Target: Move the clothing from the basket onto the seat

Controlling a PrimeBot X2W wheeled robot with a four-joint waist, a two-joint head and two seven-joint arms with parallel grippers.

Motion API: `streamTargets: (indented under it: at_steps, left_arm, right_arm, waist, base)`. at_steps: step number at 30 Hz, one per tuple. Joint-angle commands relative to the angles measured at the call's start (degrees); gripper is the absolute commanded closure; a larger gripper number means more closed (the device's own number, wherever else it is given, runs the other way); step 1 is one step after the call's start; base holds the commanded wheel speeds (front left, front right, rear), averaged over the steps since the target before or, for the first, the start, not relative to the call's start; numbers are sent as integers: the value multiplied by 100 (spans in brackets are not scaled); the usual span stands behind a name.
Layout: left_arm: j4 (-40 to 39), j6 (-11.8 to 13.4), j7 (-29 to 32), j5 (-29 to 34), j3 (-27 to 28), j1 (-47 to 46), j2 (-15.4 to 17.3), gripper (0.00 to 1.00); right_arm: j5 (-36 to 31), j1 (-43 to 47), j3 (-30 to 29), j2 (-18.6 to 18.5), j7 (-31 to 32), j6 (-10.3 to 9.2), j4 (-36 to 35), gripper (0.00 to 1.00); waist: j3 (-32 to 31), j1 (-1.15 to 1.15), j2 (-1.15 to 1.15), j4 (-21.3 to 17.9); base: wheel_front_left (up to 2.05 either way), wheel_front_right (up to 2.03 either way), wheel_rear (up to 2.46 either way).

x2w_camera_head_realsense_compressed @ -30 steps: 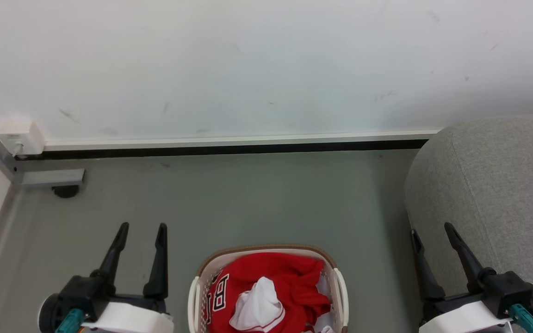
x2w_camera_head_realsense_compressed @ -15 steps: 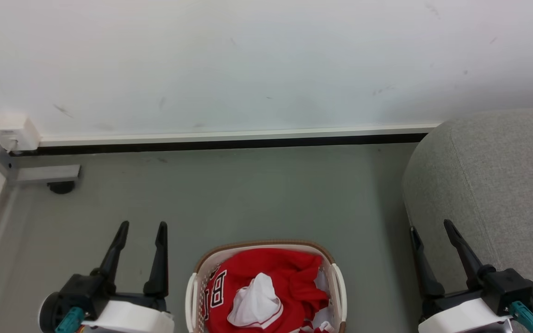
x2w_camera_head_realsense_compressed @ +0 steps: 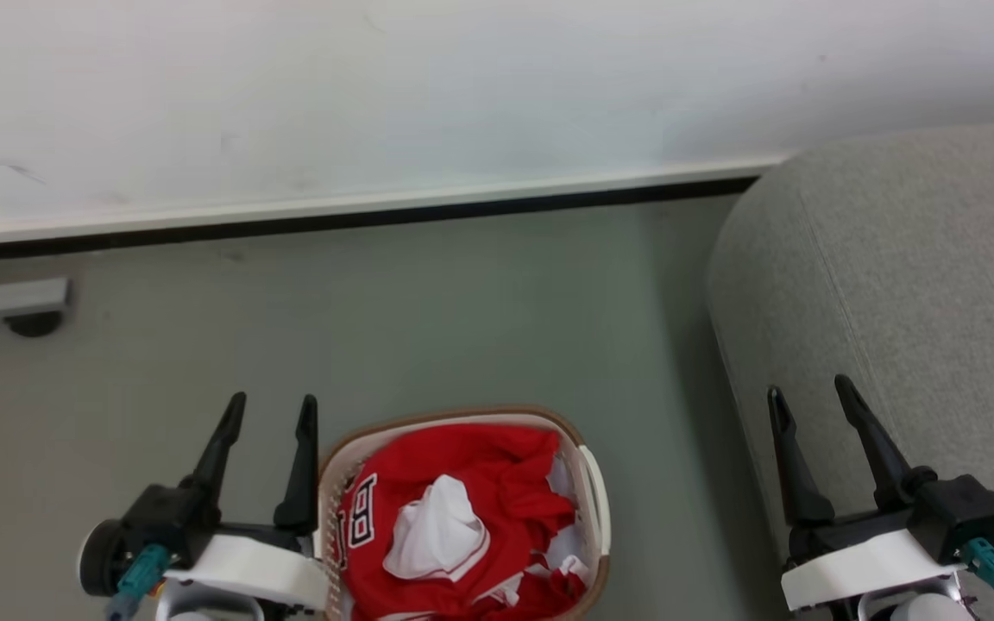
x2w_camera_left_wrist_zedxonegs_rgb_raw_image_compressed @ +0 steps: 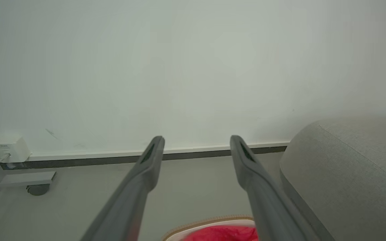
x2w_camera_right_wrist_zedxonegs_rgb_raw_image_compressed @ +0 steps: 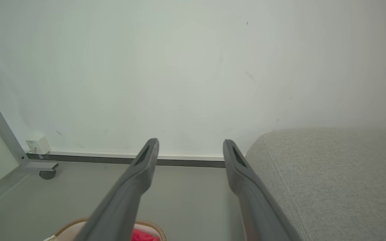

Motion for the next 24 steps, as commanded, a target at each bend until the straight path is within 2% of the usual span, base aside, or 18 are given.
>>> streamTargets:
  at_steps: [1, 10, 19, 24]
  left_arm:
    - [76, -16, -4, 60, -16, -81, 27, 0]
    - [1198, -66, -5, 229, -254, -657, 263, 0]
    - [3076, -90, 45, 68, -663, -1626, 619, 0]
    - [4038, -85, 204, -236, -1140, -2139, 798, 0]
  right_arm:
    - [22, -85, -2, 4, 3, -12, -38, 0]
    - [64, -358, -48, 14, 4, -12, -276, 0]
    - [269, -669, 1, 17, 3, -12, -537, 0]
    - [412, -789, 55, 17, 3, -12, -649, 0]
  waist:
    - [189, 0, 0, -175]
    - [909, 0, 0, -688]
    - [1682, 0, 0, -1220]
    - [2052, 0, 0, -1488]
  base:
    - [0, 0, 0]
    - [0, 0, 0]
    - [0, 0, 0]
    - [0, 0, 0]
